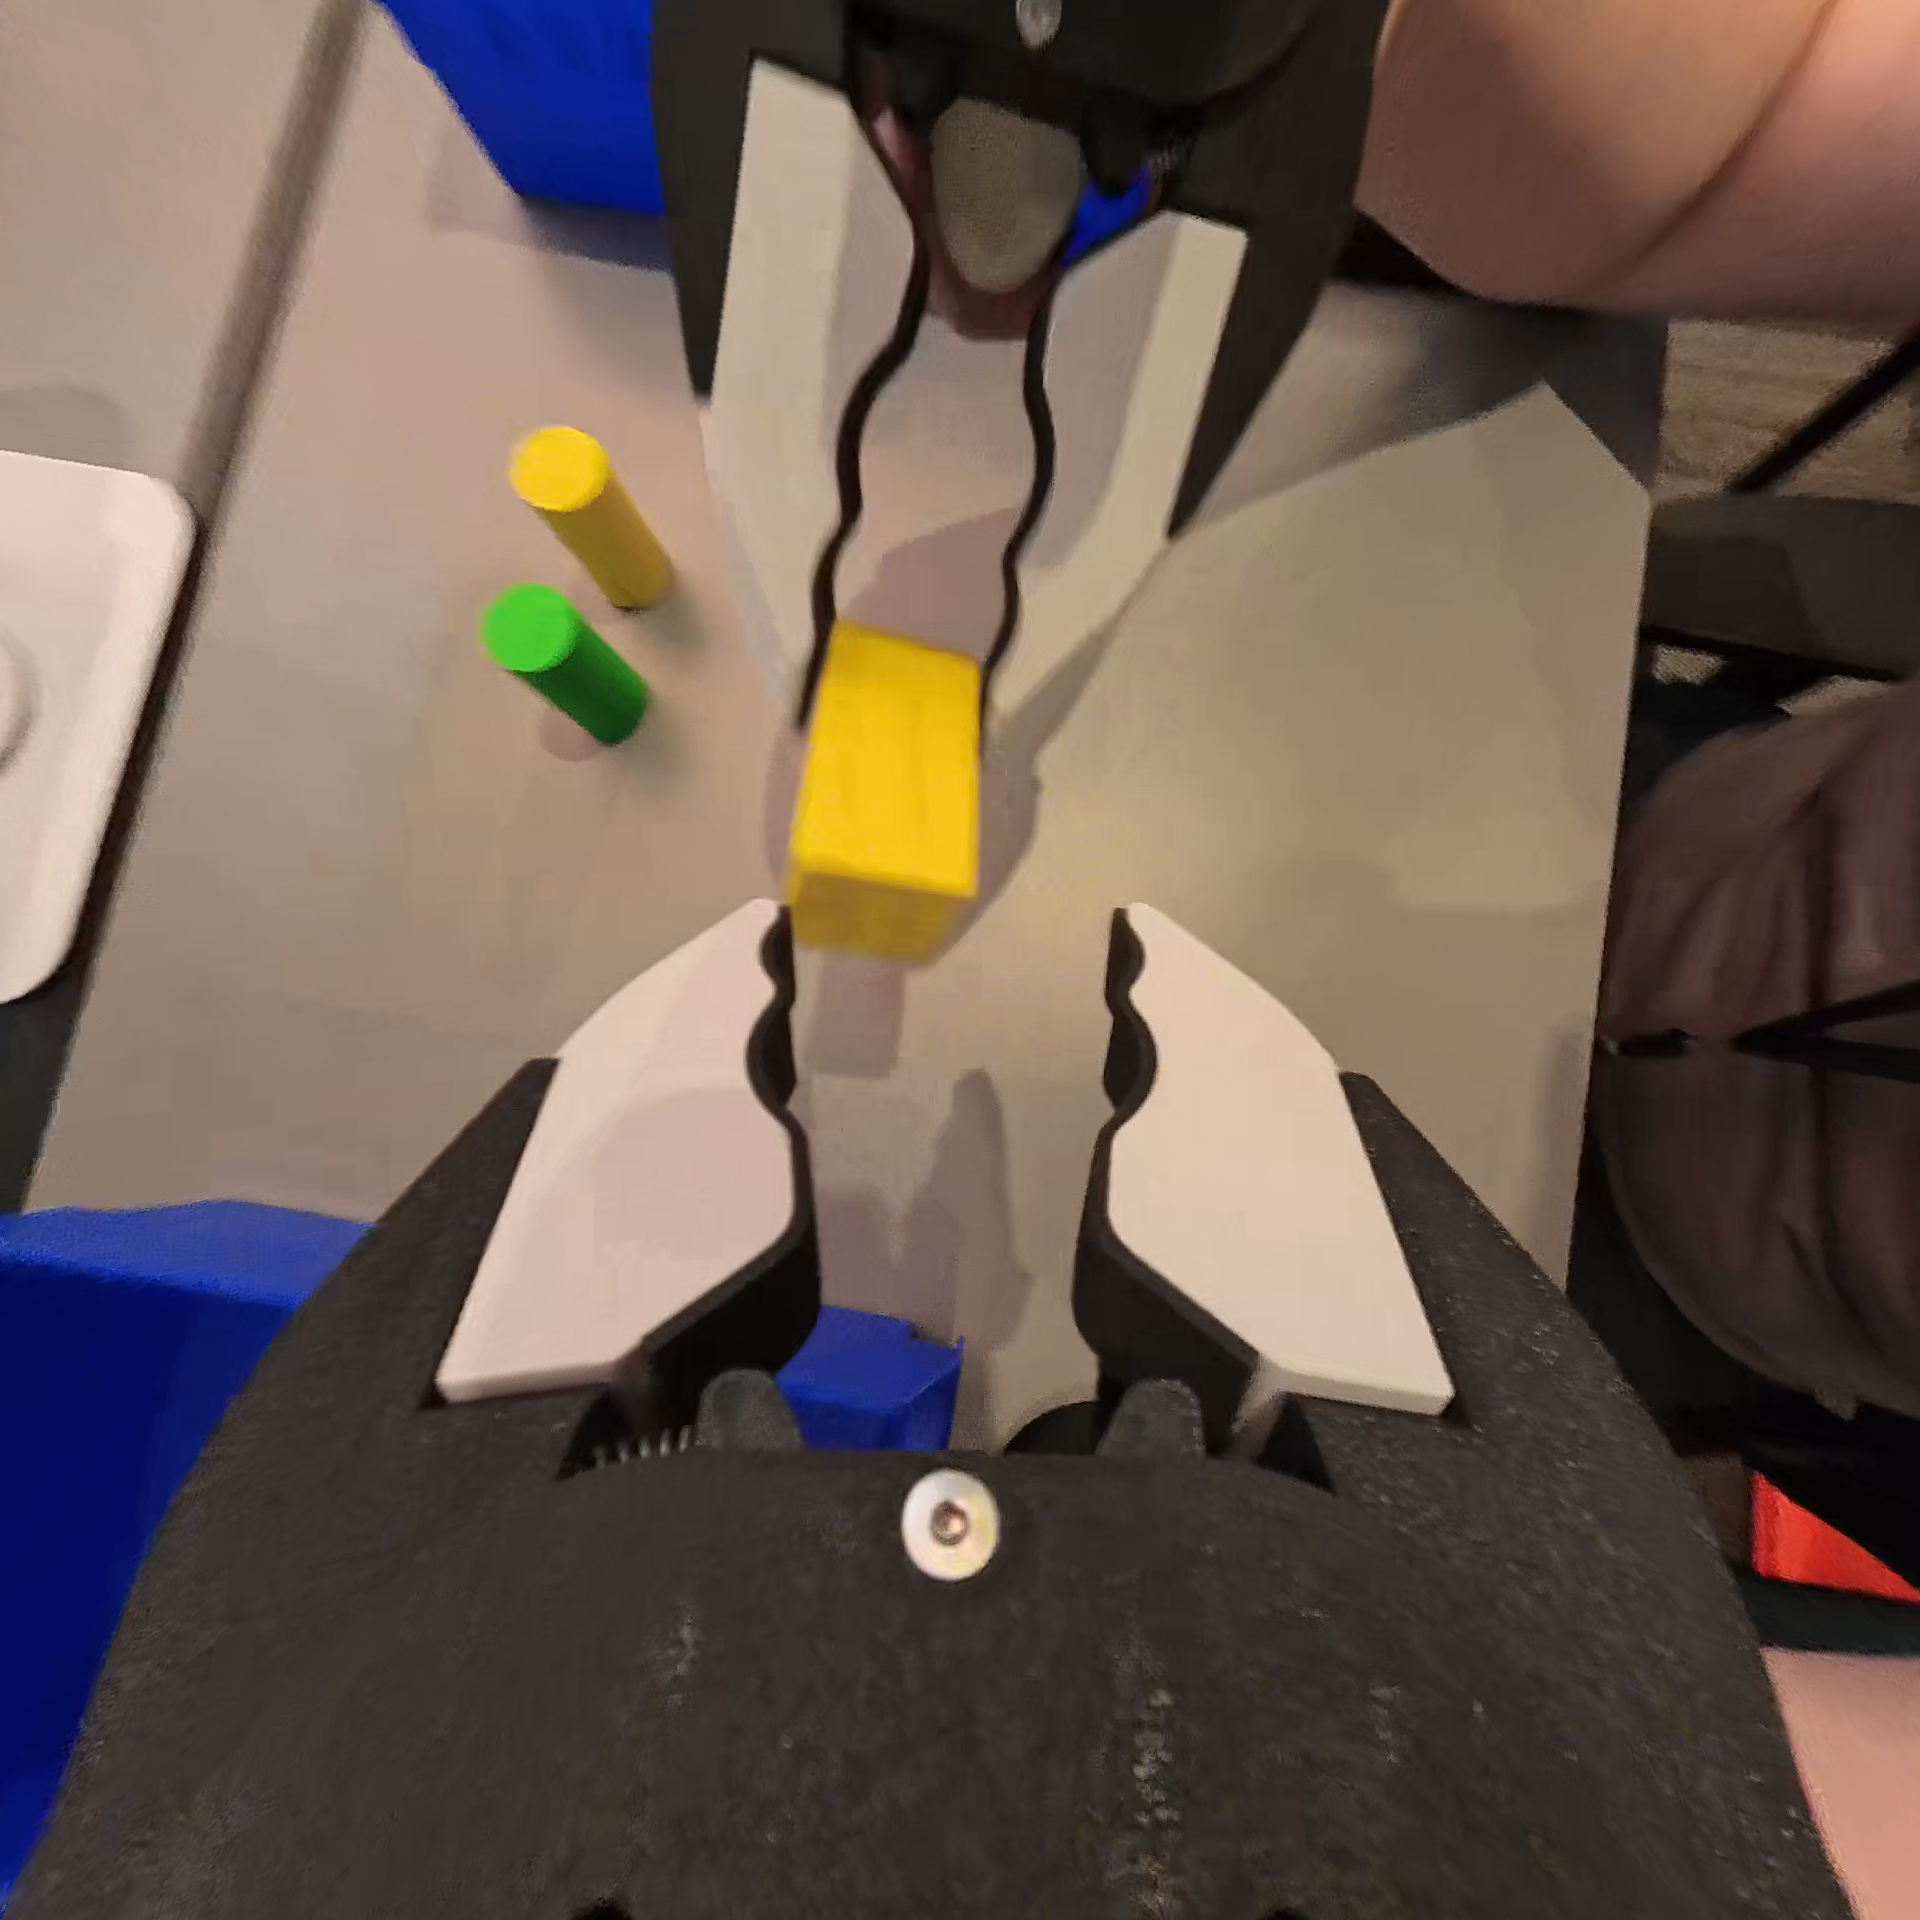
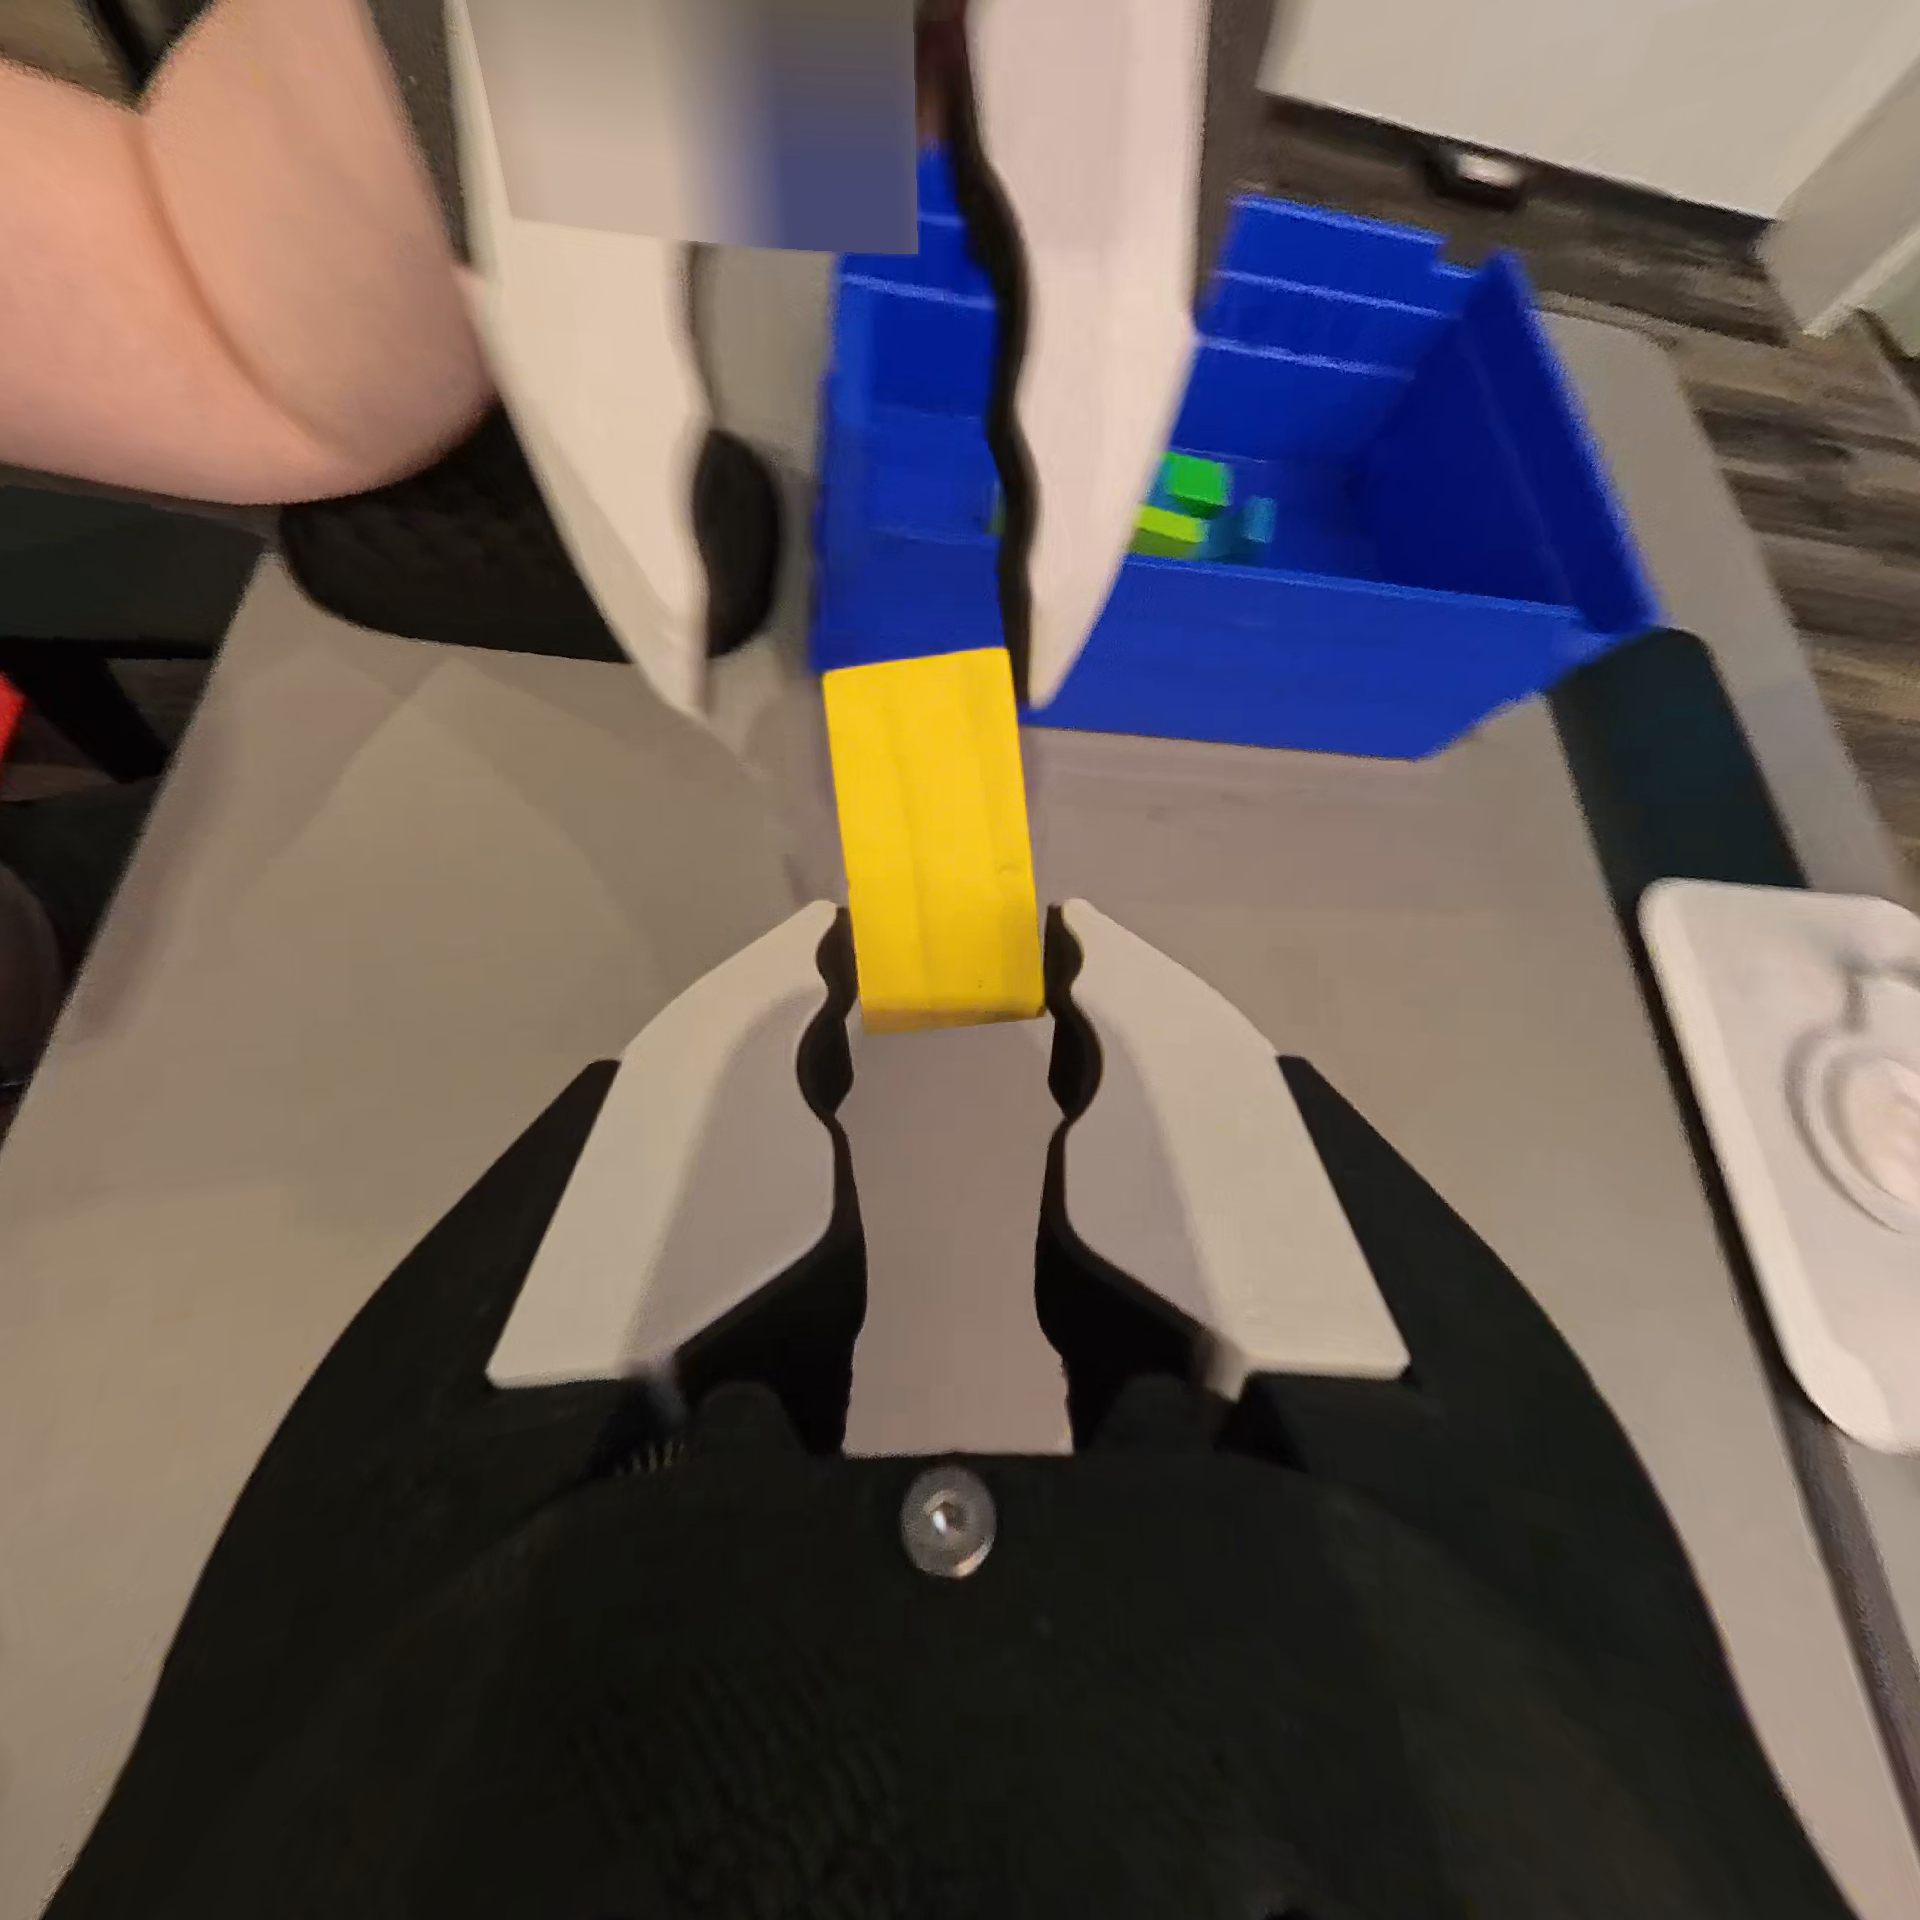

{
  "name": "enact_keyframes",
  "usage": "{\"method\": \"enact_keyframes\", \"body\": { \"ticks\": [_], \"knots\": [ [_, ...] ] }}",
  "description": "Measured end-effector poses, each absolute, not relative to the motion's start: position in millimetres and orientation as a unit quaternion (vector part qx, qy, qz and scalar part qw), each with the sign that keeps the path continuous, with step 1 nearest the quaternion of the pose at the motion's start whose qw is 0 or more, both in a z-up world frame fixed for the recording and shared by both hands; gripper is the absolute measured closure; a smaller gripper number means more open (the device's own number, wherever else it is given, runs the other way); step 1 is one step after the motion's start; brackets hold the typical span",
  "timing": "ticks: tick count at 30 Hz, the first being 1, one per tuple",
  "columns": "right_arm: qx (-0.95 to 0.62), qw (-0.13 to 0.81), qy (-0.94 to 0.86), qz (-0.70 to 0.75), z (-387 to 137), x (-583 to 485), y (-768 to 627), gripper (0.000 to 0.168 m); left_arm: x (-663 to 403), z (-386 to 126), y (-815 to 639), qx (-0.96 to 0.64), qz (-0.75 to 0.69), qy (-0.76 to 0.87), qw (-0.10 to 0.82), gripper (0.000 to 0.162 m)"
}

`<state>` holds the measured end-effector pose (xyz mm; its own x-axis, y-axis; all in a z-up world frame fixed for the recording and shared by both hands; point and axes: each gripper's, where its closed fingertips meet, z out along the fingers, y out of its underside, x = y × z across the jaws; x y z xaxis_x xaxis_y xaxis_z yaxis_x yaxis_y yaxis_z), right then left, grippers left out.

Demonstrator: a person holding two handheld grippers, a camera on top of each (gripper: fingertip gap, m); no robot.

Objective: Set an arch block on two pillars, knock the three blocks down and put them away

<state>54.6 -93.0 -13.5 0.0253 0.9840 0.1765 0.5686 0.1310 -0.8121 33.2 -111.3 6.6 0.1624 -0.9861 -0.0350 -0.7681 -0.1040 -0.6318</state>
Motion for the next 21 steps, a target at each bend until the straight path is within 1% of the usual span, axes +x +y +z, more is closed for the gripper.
{"method": "enact_keyframes", "body": {
  "ticks": [2,4,8,15,21],
  "knots": [
    [-0.647,0.428,-0.583,0.24,-3,74,-53,0.133,27,22,-107,-0.717,-0.227,0.592,0.289,0.107],
    [-0.694,0.437,-0.53,0.215,-5,97,-16,0.133,24,37,-107,-0.714,-0.261,0.573,0.307,0.105],
    [-0.742,0.389,-0.496,0.228,-29,123,18,0.133,18,51,-103,-0.704,-0.27,0.563,0.337,0.097],
    [-0.747,0.307,-0.564,0.172,-50,143,31,0.133,13,47,-105,-0.7,-0.249,0.579,0.336,0.1],
    [-0.732,0.243,-0.609,0.186,-62,141,44,0.133,12,43,-109,-0.697,-0.244,0.591,0.324,0.101]
  ]
}}
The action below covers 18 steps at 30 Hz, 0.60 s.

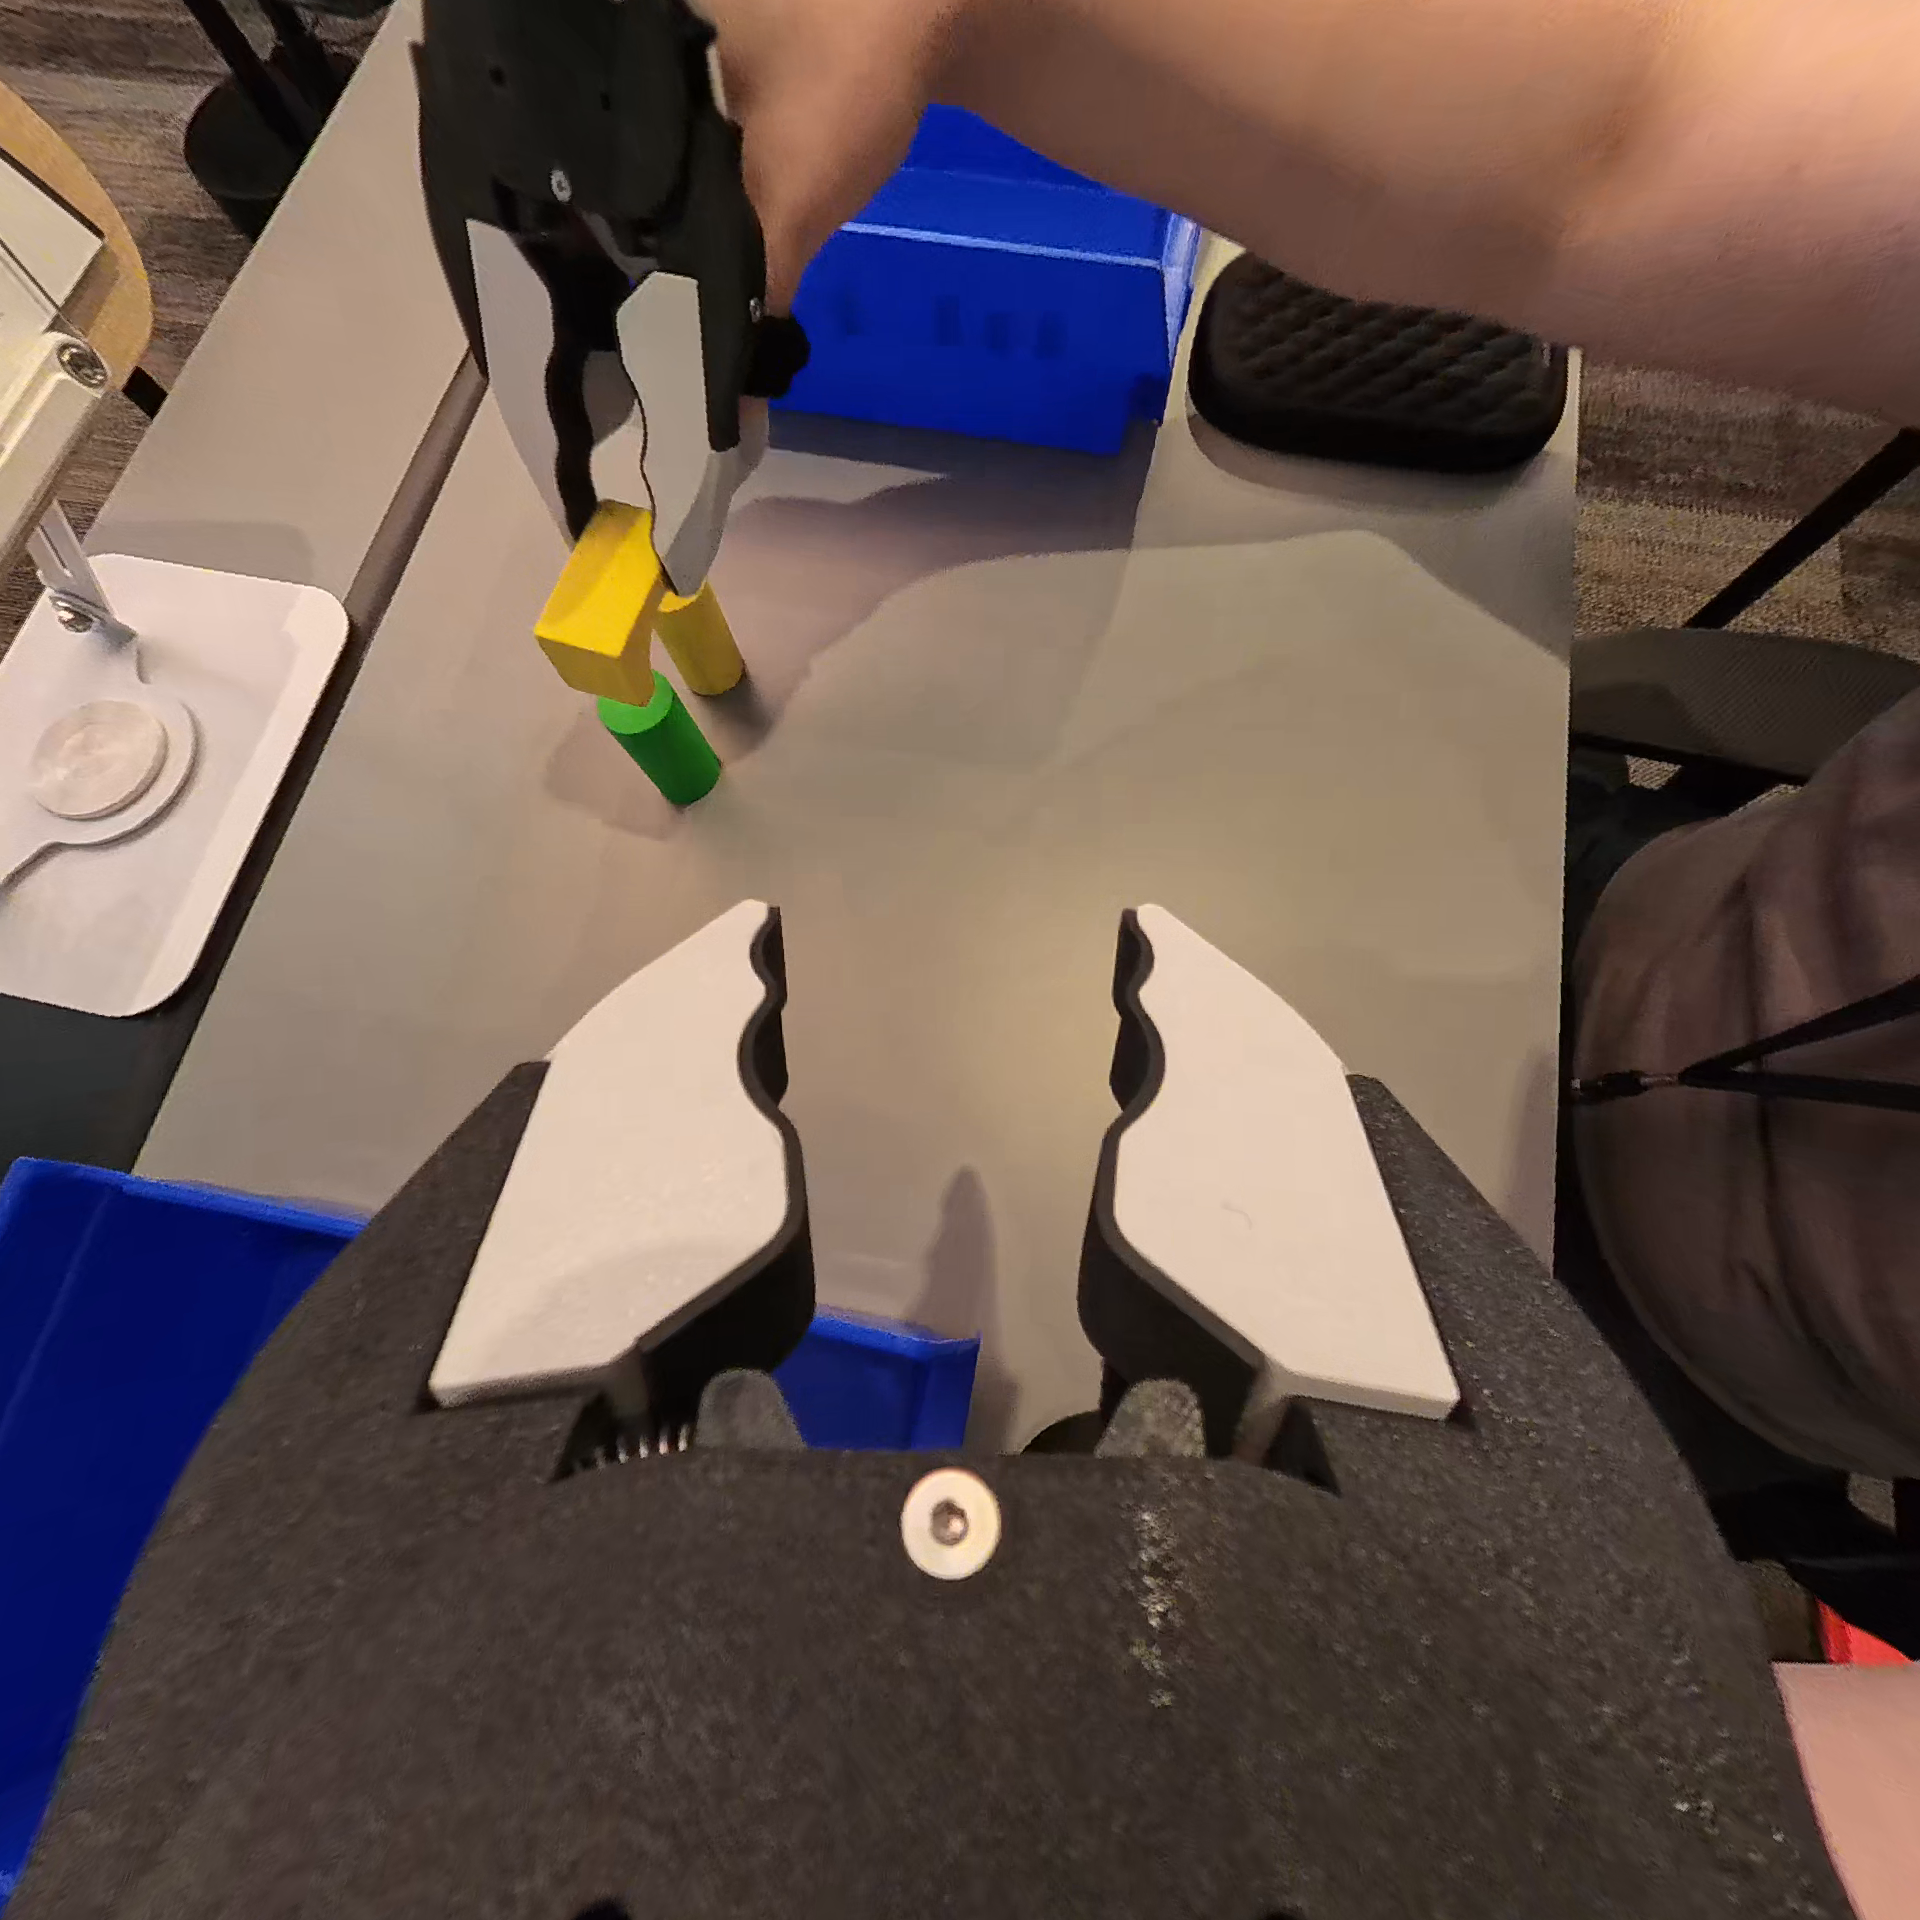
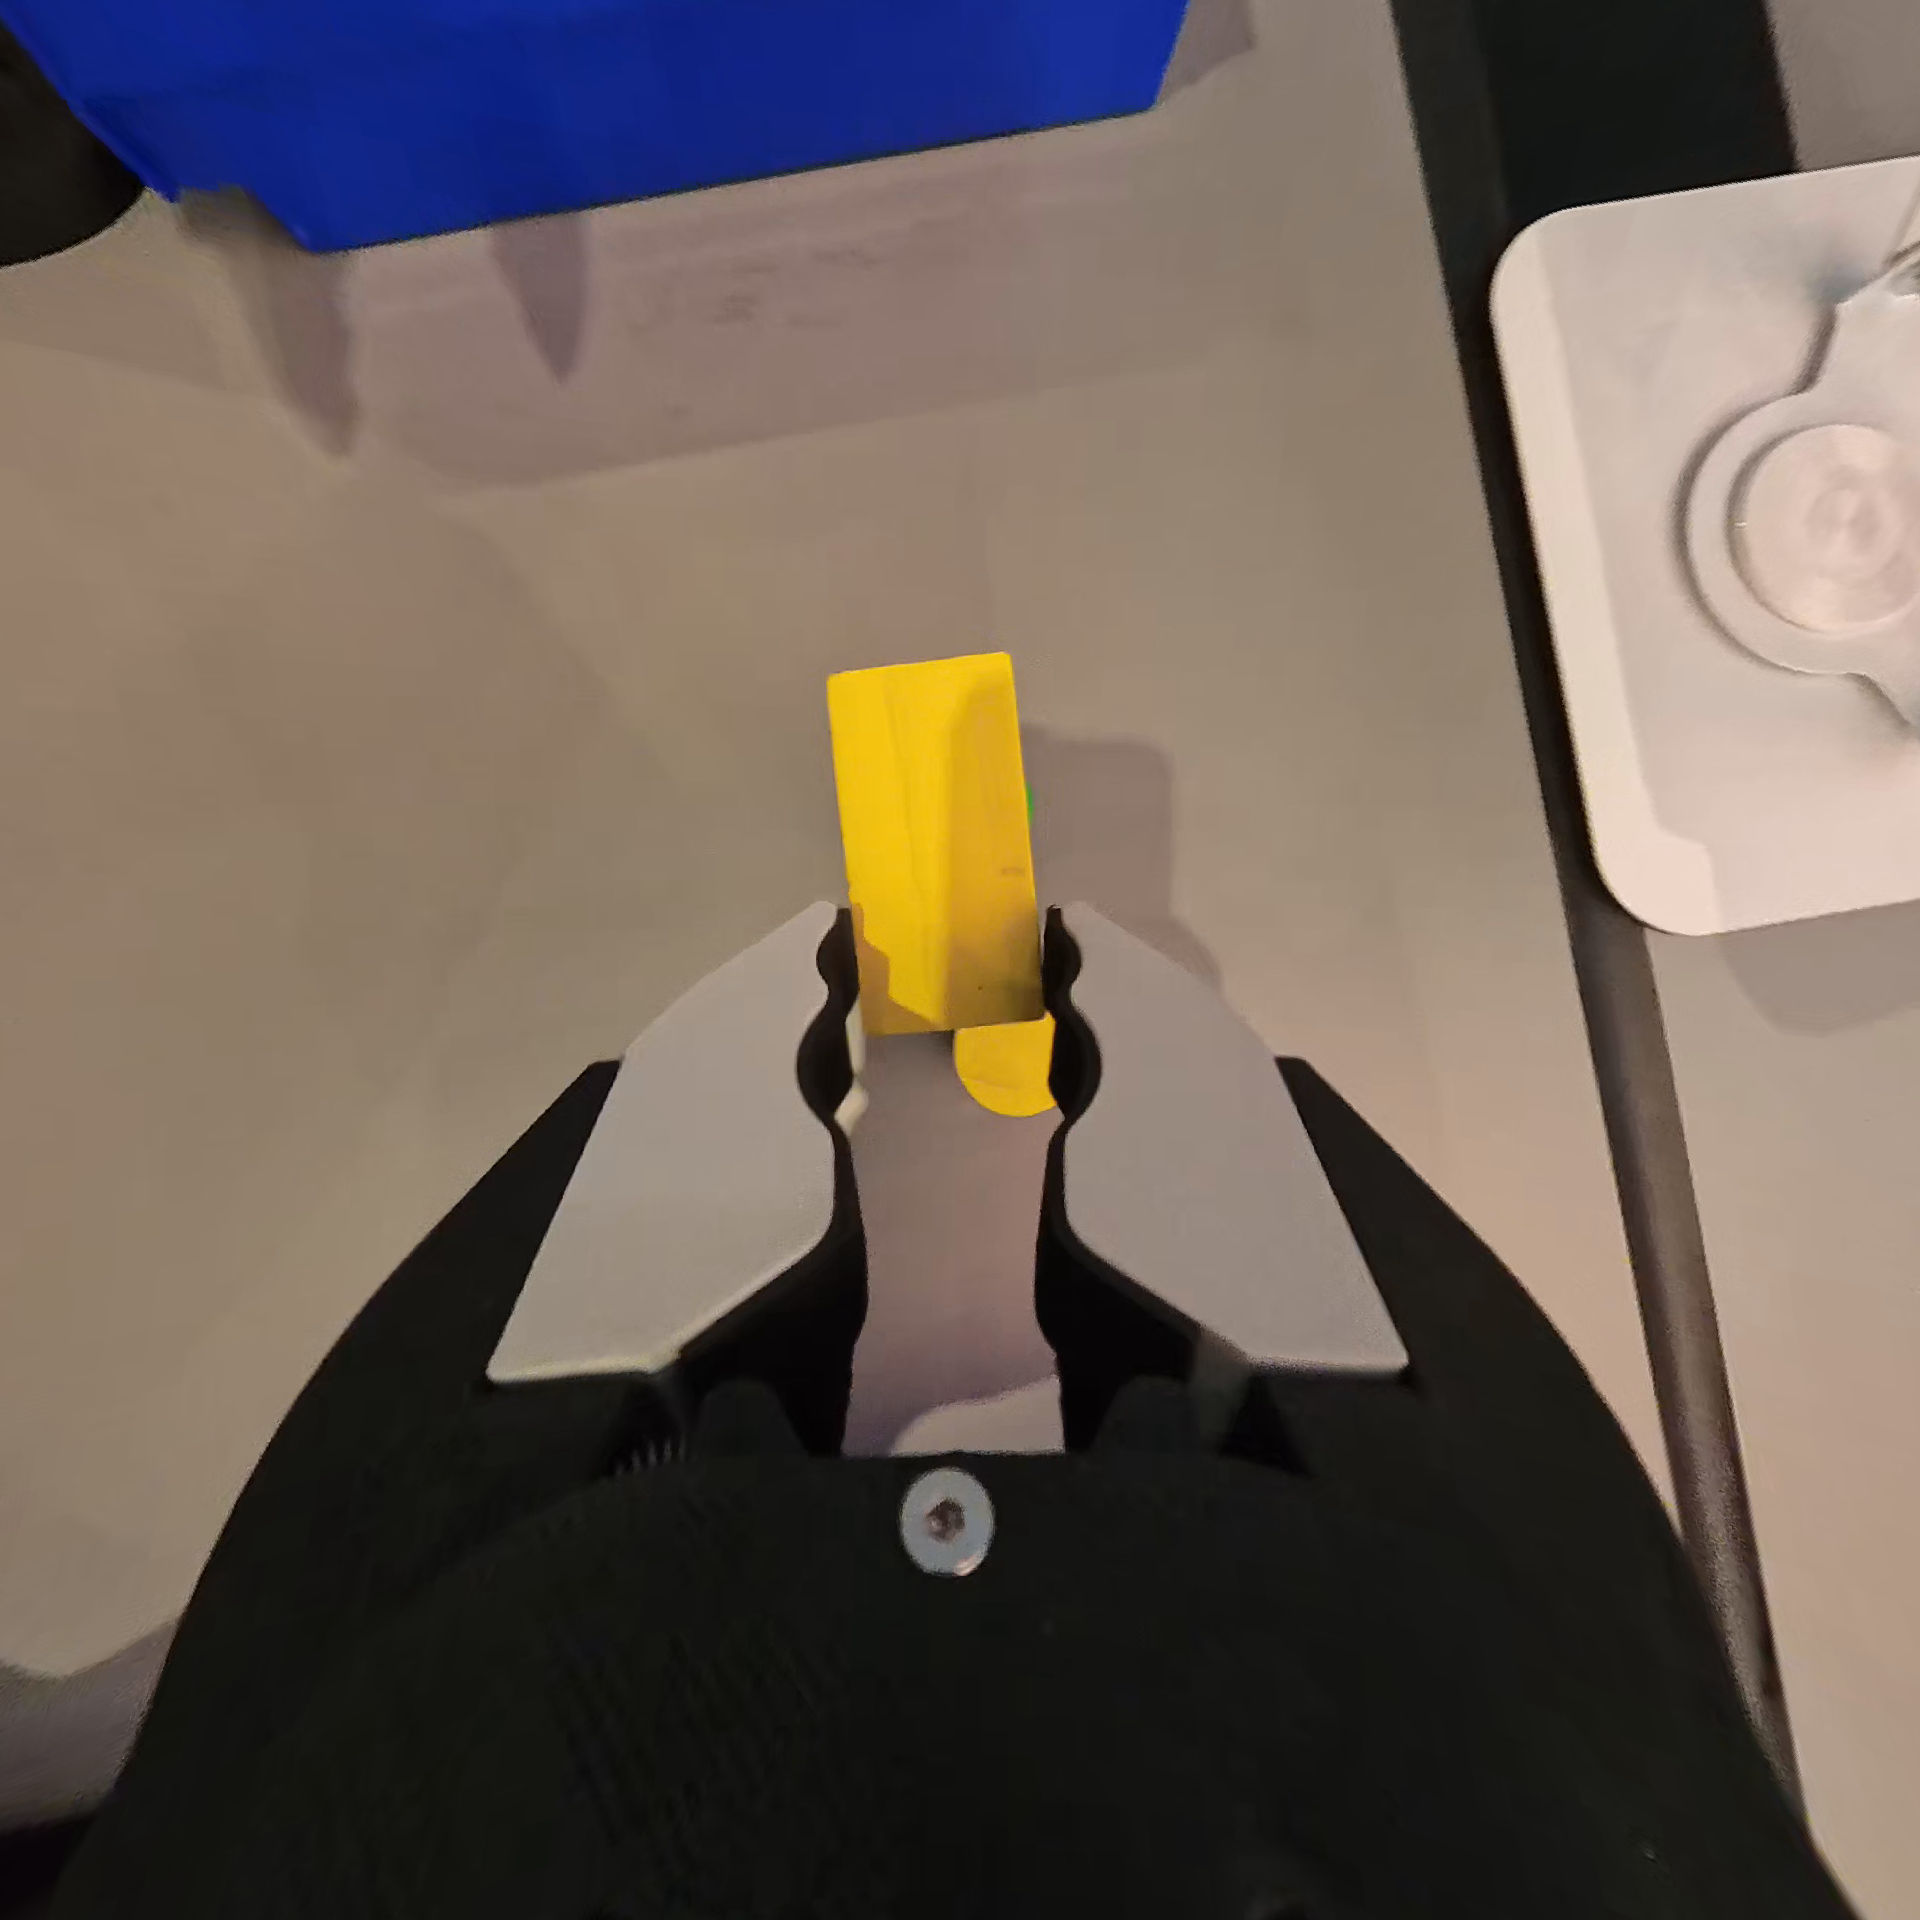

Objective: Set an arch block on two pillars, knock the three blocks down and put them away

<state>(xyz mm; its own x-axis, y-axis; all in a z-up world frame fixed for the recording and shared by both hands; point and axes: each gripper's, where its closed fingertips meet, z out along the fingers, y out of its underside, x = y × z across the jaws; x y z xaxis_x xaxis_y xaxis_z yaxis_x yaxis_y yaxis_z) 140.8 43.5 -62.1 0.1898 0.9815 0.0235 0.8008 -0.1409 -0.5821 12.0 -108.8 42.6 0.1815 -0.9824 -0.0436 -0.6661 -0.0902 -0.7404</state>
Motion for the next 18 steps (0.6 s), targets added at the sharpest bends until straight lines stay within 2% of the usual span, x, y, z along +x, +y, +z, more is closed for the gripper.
{"method": "enact_keyframes", "body": {
  "ticks": [18],
  "knots": [
    [-0.734,0.218,-0.619,0.176,-84,151,54,0.13,11,33,-107,-0.699,-0.228,0.602,0.312,0.103]
  ]
}}
